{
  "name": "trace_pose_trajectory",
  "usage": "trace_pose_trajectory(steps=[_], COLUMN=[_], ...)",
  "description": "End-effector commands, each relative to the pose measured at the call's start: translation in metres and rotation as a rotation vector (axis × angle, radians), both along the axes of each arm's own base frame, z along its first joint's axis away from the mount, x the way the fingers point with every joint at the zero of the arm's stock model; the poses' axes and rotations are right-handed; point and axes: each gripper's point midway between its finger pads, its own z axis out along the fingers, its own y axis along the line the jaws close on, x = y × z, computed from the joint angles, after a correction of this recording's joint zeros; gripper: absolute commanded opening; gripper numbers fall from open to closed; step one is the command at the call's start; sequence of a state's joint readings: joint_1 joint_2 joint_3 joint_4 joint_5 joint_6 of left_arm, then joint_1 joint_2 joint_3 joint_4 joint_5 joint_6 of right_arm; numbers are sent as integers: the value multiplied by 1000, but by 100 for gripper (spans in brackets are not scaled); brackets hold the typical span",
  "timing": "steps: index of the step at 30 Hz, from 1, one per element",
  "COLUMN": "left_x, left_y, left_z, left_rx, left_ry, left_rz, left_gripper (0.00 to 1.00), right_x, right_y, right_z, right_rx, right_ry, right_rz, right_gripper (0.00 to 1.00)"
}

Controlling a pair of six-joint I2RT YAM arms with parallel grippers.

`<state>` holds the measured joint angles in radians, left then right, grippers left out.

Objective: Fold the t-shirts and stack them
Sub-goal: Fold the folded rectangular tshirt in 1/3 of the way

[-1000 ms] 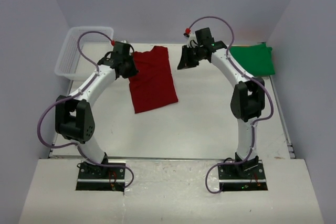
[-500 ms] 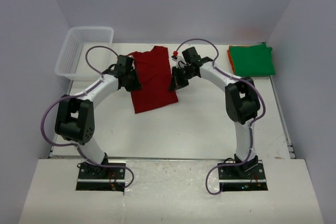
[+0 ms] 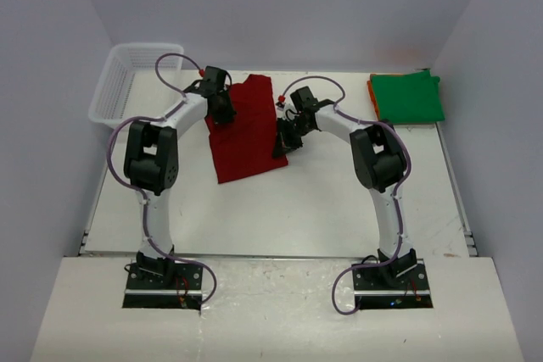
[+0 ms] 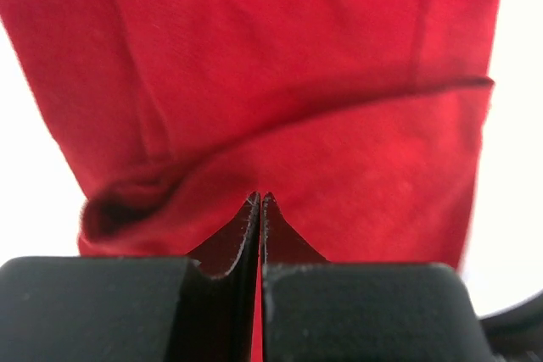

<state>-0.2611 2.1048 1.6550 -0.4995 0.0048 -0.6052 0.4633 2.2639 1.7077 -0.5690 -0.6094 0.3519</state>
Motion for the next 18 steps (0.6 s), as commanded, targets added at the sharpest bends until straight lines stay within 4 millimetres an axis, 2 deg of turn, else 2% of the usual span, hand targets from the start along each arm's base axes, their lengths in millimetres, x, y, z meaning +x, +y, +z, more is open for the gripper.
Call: trace_pose_trajectory(steps=[1, 3, 5, 12, 17, 18], left_x=[13, 13, 11, 8, 2, -2], left_y=[23, 33, 43, 63, 61, 55], left_z=[0, -8, -16, -16, -24, -29], left_rx=[69, 85, 120, 187, 174, 148], left_ry=[-5, 22, 55, 67, 81, 93], left_rz=[30, 44, 67, 114, 100, 71], left_gripper=[0, 0, 0, 0, 0, 0], right_x=[7, 6, -1, -26, -47, -61], right_y=[2, -2, -8, -22, -30, -37], right_z=[10, 12, 6, -9, -20, -31], right_rx=[11, -9, -30, -81, -138, -167], right_ry=[-28, -42, -22, 55, 81, 113], right_rz=[-21, -38, -59, -125, -150, -164], right_gripper=[0, 0, 0, 0, 0, 0])
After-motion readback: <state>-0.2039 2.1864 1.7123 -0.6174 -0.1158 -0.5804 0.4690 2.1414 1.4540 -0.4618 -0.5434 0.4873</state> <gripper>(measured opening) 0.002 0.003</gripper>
